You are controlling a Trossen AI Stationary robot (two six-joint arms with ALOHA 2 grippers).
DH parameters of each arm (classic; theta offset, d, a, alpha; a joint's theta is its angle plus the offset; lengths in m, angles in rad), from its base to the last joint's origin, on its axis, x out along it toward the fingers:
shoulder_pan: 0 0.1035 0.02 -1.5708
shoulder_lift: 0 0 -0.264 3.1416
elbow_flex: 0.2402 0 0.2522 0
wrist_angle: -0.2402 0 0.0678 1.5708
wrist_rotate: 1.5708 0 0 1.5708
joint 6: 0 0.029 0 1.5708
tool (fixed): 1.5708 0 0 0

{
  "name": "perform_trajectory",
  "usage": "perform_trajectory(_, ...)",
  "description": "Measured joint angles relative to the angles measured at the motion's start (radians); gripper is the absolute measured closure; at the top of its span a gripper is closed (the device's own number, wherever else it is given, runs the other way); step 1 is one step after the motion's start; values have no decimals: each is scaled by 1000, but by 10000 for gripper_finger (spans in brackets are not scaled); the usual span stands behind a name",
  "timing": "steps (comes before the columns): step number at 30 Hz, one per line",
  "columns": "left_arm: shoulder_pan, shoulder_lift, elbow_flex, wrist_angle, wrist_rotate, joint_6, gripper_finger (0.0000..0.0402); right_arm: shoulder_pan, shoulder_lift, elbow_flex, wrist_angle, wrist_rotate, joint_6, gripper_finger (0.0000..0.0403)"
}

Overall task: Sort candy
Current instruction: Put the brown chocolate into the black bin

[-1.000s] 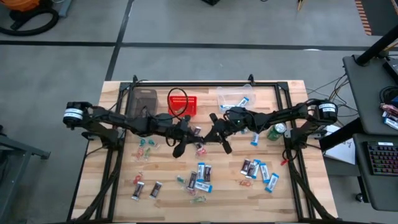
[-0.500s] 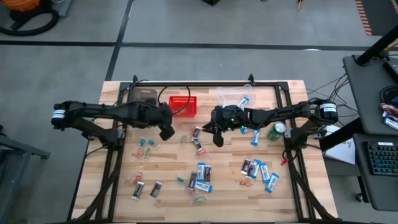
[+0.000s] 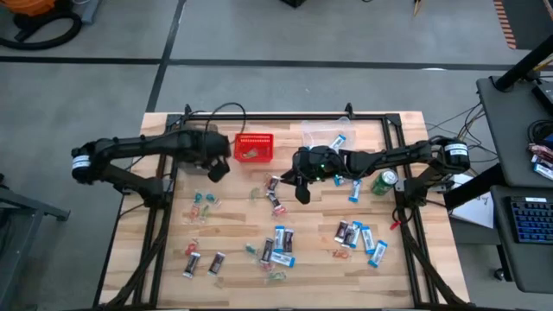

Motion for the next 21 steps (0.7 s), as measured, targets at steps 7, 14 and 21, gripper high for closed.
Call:
perform_trajectory(7, 216, 22, -25, -1, 72, 144, 397, 0, 0, 0, -41, 24, 16, 342)
perform_trajectory(14, 355, 61, -25, 49, 71, 279, 391, 0, 0, 0, -60, 25, 24, 342)
perform_trajectory(21, 405, 109, -26, 96, 55, 346, 342, 0, 0, 0, -64, 25, 24, 341)
